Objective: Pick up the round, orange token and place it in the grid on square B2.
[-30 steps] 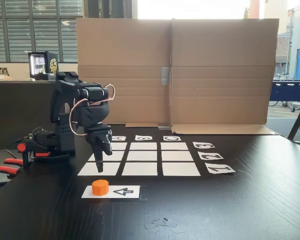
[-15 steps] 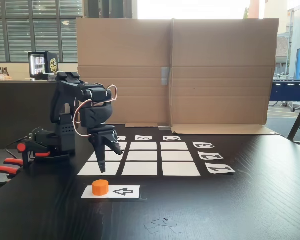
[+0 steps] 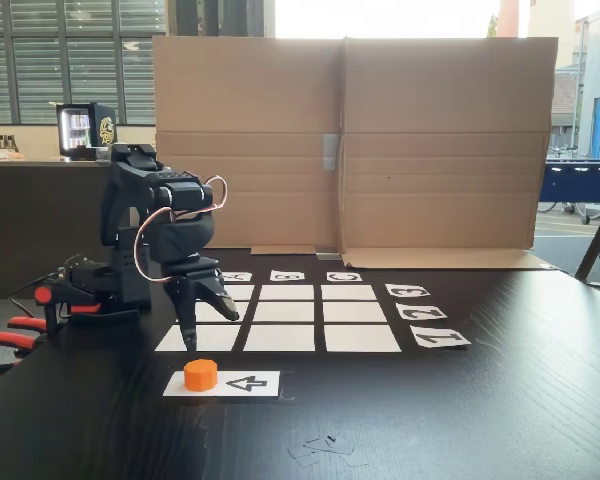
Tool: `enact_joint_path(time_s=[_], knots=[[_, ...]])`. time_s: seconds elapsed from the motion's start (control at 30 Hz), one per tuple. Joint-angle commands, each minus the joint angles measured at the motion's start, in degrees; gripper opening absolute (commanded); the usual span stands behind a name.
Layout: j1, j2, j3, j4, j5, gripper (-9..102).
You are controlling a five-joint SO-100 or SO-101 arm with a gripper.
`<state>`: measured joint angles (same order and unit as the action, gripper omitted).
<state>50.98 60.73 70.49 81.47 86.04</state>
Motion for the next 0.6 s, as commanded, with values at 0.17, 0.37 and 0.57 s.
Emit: enact_joint_path(time_s=[0.17,0.37,0.57], knots=[[-0.09,-1.49,-2.29,-0.35,-0.35,78],[0.62,-3.34,-5.1,0.26,-0.44,77],[1.23,-3.96,-6.06,0.26,-0.53,76]])
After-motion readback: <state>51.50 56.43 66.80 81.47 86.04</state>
